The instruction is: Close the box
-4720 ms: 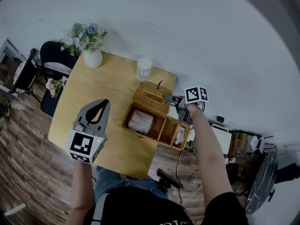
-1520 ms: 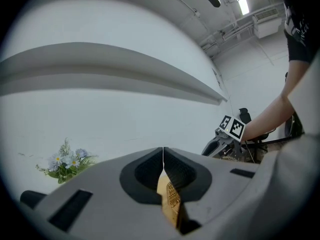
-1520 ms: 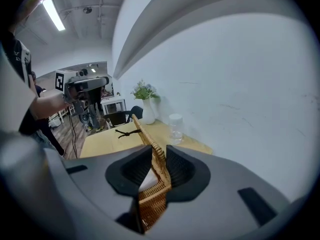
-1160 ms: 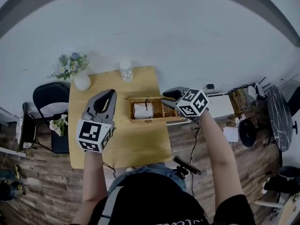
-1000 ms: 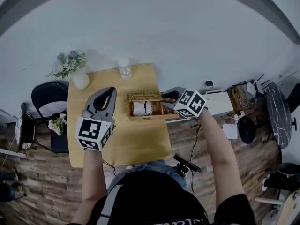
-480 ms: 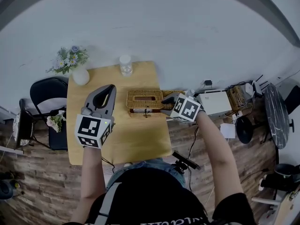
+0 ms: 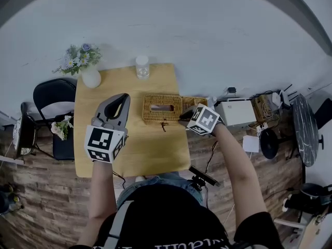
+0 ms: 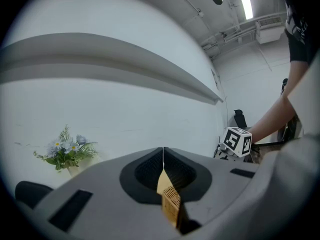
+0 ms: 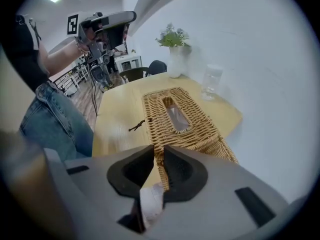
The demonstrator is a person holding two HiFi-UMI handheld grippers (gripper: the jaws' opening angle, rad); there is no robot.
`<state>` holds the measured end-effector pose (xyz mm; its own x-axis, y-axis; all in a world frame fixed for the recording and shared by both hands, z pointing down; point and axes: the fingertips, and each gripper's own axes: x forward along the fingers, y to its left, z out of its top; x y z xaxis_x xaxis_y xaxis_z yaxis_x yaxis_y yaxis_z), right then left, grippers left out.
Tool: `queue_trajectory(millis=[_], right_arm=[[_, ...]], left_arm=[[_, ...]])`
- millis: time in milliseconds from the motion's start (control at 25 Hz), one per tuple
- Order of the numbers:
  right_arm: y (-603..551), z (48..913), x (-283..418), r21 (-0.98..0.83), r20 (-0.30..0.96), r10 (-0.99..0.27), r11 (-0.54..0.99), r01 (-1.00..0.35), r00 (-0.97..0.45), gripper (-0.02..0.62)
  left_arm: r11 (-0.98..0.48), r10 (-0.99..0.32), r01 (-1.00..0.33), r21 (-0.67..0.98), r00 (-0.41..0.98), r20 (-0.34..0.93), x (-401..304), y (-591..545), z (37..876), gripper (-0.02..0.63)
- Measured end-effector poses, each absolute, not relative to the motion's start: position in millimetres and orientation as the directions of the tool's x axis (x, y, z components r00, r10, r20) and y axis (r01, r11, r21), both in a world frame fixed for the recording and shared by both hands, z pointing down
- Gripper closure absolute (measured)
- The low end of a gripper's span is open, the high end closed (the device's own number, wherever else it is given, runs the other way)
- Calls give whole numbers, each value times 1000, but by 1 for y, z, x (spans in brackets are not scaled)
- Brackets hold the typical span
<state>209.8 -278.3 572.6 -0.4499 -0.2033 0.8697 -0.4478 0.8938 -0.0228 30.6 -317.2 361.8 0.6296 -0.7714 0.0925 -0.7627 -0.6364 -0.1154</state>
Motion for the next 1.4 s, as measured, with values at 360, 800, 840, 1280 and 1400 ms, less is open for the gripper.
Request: queue_trajectory(millis=[360,800,840,1280,1400], right_arm=[[-281,548,203,67,826,-370,814,-577,-426,540],[-247,461,173,158,605,-683,606,-780,-409,431],[-243,454,172,172,577,-717,574,-800,-390,419],[-202,358,186,294,301,-935,277,-915,-186,483],[-192,343,187,362,270,-948,261,-895,-168,507]], left_arm=[[-664,-748,-742,-94,658,86,26,-301,367,593],[-704,-710,-706,-74,702,60,13,-267,367,592],[-705,-709,-705,-71,703,55,11,-264,367,593],[-693,-716,-716,-82,697,-31,5,-241,336,592],[-680,-726,-727,-89,686,-58,7,-237,325,593]])
